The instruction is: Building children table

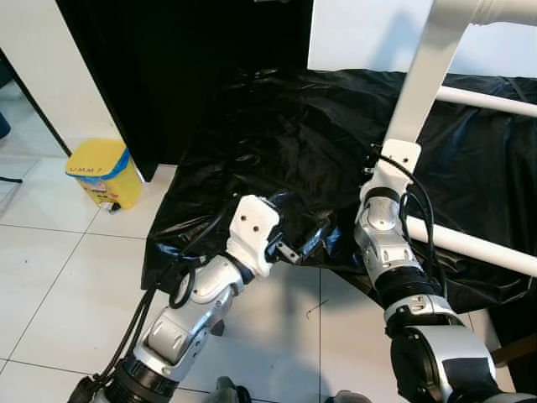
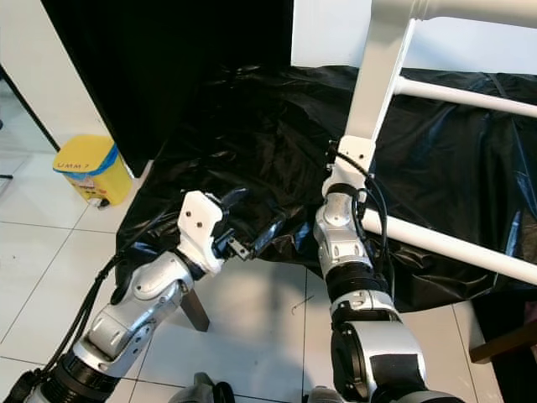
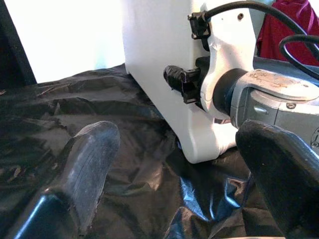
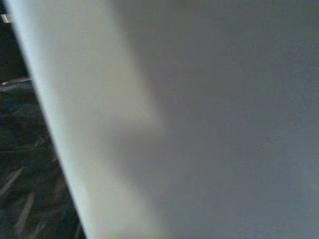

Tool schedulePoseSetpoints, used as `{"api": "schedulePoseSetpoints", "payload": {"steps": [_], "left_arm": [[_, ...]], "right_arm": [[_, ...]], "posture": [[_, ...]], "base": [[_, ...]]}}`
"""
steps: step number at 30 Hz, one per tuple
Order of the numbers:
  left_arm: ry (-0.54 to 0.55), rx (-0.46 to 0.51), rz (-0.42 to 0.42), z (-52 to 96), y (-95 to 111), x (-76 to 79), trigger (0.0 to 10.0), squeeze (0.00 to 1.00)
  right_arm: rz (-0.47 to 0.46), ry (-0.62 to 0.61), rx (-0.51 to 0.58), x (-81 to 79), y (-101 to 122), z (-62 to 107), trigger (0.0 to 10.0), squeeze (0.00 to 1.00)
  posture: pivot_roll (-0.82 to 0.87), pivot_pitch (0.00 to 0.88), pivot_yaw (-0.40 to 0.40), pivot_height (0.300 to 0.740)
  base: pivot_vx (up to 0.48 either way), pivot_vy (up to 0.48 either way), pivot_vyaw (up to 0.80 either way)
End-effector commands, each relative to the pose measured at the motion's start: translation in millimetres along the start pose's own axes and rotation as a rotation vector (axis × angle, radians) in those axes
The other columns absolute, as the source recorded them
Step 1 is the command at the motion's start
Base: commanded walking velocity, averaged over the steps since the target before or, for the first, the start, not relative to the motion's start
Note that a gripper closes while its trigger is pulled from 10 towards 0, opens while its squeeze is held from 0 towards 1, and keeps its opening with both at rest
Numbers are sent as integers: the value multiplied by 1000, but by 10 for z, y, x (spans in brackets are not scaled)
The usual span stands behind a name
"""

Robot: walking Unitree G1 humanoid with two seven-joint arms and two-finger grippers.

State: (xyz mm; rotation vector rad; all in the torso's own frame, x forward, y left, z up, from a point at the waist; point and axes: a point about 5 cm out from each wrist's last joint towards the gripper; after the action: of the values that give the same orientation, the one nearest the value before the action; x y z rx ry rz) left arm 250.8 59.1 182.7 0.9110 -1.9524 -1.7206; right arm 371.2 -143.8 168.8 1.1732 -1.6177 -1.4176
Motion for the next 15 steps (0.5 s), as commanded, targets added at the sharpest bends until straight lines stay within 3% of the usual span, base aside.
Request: {"api": "schedulePoseSetpoints", "payload": {"steps": [1, 8, 15], "left_arm": [[-264, -10, 23, 48, 17, 146, 10000, 0], [-341, -40, 73, 137, 105, 186, 10000, 0], [-332, -23, 82, 119, 159, 195, 10000, 0]], "right_arm": [[-8, 93, 18, -149, 32, 35, 0, 0], [-96, 309, 90, -403, 123, 190, 0, 0], [-123, 423, 101, -542, 153, 283, 0, 0]], "posture": [[-56, 30, -3, 740], [-57, 43, -4, 740], [-56, 46, -7, 740]], "base": [[0, 0, 0], [0, 0, 0], [0, 0, 0]]}}
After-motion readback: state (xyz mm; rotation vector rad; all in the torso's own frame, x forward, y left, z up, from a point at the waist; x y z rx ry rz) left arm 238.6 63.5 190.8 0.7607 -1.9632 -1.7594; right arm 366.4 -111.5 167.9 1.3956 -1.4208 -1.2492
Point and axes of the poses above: a point about 5 cm out from each wrist's last joint towards the gripper, its own z axis pointing back from the gripper into the wrist, its own y axis along the axis of the wrist's last joint, x = y × z
